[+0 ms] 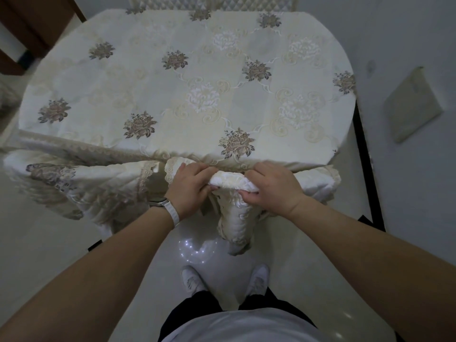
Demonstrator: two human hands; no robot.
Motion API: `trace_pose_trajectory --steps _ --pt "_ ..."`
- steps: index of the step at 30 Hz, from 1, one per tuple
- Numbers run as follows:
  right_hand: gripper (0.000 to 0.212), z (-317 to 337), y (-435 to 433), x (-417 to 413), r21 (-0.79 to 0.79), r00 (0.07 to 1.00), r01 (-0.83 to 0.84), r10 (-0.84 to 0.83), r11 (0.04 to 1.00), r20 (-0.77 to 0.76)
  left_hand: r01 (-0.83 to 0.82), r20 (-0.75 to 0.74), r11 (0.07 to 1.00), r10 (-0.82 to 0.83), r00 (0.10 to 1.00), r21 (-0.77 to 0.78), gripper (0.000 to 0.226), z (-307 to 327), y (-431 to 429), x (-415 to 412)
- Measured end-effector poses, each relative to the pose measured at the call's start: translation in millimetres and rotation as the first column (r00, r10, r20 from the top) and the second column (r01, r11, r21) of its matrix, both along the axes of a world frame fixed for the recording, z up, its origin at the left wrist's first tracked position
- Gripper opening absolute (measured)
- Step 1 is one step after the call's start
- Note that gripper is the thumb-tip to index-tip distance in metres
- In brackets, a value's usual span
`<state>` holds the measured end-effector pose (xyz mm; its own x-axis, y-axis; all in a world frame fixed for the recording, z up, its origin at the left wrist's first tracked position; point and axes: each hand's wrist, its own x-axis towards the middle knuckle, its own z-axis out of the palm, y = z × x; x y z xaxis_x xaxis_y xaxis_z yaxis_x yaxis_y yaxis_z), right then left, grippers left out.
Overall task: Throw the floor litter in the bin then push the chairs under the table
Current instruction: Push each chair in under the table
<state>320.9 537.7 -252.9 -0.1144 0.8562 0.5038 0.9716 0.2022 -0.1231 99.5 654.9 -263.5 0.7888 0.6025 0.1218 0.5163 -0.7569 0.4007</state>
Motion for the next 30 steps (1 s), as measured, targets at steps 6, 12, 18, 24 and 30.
trace_pose_trajectory --steps 6,12,18,24,30 --pt "0.033 -4 -2 0 -0.036 0.999 -0.003 0.001 0.999 -0.035 0.027 0.021 0.998 -0.028 0.999 0.049 0.045 3 -3 0" --pt "0.033 -8 -4 2 -0.067 0.998 -0.003 -0.001 0.998 -0.057 0.021 -0.013 0.997 -0.02 1.0 0.071 0.044 3 -4 -1" --pt "0.032 -4 -6 0 -0.042 0.999 -0.007 0.004 0.999 -0.054 -0.008 -0.003 0.999 0.008 1.0 0.037 0.042 3 -9 -3" --pt "0.039 5 -6 -4 -0.127 0.999 0.029 -0.034 0.992 -0.035 -0.064 -0.002 0.996 0.064 0.998 -0.057 0.051 13 -20 -5" --pt "0.044 23 7 -30 -0.244 0.996 -0.087 0.089 0.966 0.0 -0.089 -0.013 0.996 0.09 0.996 0.014 0.054 30 -35 -36"
